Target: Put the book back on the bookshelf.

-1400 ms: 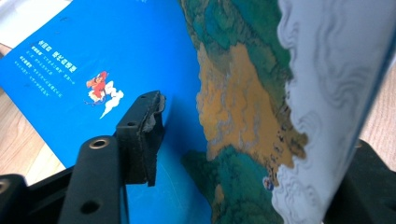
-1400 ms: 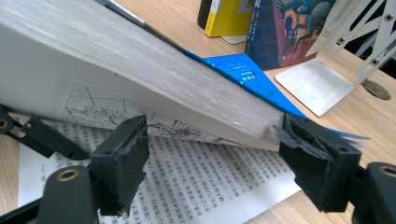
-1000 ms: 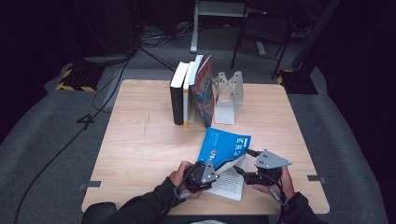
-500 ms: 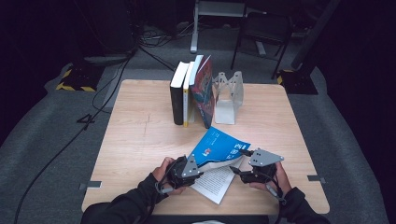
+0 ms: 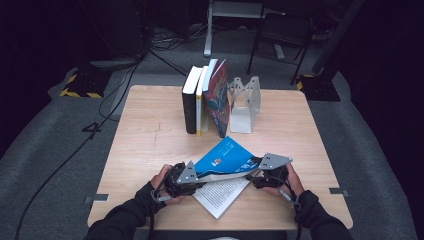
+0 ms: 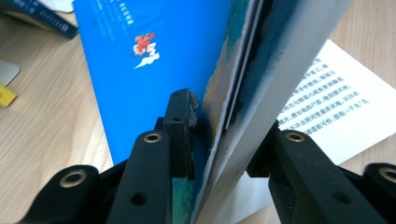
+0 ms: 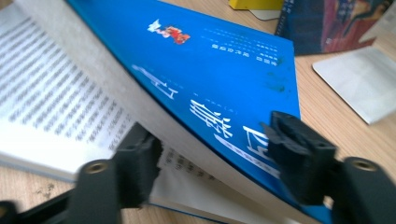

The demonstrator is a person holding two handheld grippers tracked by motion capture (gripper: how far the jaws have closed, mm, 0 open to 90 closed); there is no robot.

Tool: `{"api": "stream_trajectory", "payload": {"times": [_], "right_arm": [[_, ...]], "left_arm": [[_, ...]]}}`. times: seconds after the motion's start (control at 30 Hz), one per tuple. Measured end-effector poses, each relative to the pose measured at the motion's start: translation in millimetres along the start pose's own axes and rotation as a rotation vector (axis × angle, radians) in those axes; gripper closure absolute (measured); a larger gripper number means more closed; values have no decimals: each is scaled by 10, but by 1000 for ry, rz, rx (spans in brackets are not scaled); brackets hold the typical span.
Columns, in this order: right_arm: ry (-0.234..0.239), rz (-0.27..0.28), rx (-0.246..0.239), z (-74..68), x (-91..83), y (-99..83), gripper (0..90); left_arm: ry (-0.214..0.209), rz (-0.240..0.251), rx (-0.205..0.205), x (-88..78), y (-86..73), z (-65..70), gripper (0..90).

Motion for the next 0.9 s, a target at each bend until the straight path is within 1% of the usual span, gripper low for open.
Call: {"api": "stream_trajectory", "payload": {"times": [0.03, 0.07, 0.1, 0.13, 0.17, 0.23, 0.27, 0.3, 0.37, 0.43, 0.47, 0.5, 0.53, 0.6, 0.63, 0.67, 0.7, 0.73, 0.77, 0.8, 0.87, 0.9], "right_arm": [[6, 9, -19, -15, -7, 21, 457], [5, 22, -37, -29, -14, 50, 483], [2, 26, -78, -72, -21, 92, 551], [9, 25, -96, -108, -25, 106, 580], [9, 25, -96, -108, -25, 106, 580], [10, 28, -130, -173, -41, 127, 621], [8, 31, -136, -190, -60, 136, 636], [7, 33, -141, -212, -92, 148, 655], [9, 38, -146, -252, -156, 160, 687], [11, 43, -150, -299, -225, 156, 716], [12, 43, -152, -325, -269, 146, 736], [9, 42, -151, -338, -309, 134, 744], [9, 42, -151, -338, -309, 134, 744], [-10, 38, -142, -332, -363, 113, 749], [-15, 33, -136, -331, -384, 99, 751], [-20, 31, -130, -324, -402, 89, 751], [-22, 31, -129, -319, -411, 86, 750], [-21, 27, -126, -323, -419, 83, 749], [-23, 22, -130, -327, -414, 83, 746], [-20, 10, -140, -334, -408, 74, 744], [-16, 10, -141, -335, -404, 70, 741], [-12, 11, -136, -332, -401, 68, 739]], "left_arm": [[2, 2, -4, -16, -14, -16, 678], [4, 0, -10, -33, -33, -34, 675], [9, -1, -13, -41, -45, -50, 653], [23, -2, -25, -57, -79, -99, 646], [23, -2, -25, -57, -79, -99, 639], [21, 12, -50, -51, -78, -157, 637], [26, 16, -51, -36, -67, -187, 638], [33, 16, -43, -21, -53, -212, 638], [29, 14, -36, 23, -14, -255, 631], [18, 14, -31, 98, 48, -302, 618], [7, 17, -22, 142, 85, -325, 610], [7, 17, -22, 142, 85, -325, 603], [-1, 19, -24, 173, 115, -340, 603], [-13, 18, -26, 225, 164, -355, 588], [-12, 13, -24, 248, 184, -357, 579], [-10, 13, -18, 258, 194, -353, 566], [-10, 11, -20, 270, 201, -340, 550], [-24, 15, -33, 269, 212, -315, 501], [-48, 29, -32, 248, 244, -255, 465], [-59, 41, -26, 227, 270, -214, 448], [-79, 73, 1, 160, 357, -105, 441], [-87, 89, 7, 130, 404, -53, 450]]}}
Point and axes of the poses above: each handheld gripper's, and its own axes: x roughly forward along the jaws, y roughly out of its top, z roughly to its right, the point moved 10 cm from there along x, roughly forward along the jaws, and after that the axes turned 3 degrees about -x, right-handed, at the moved point
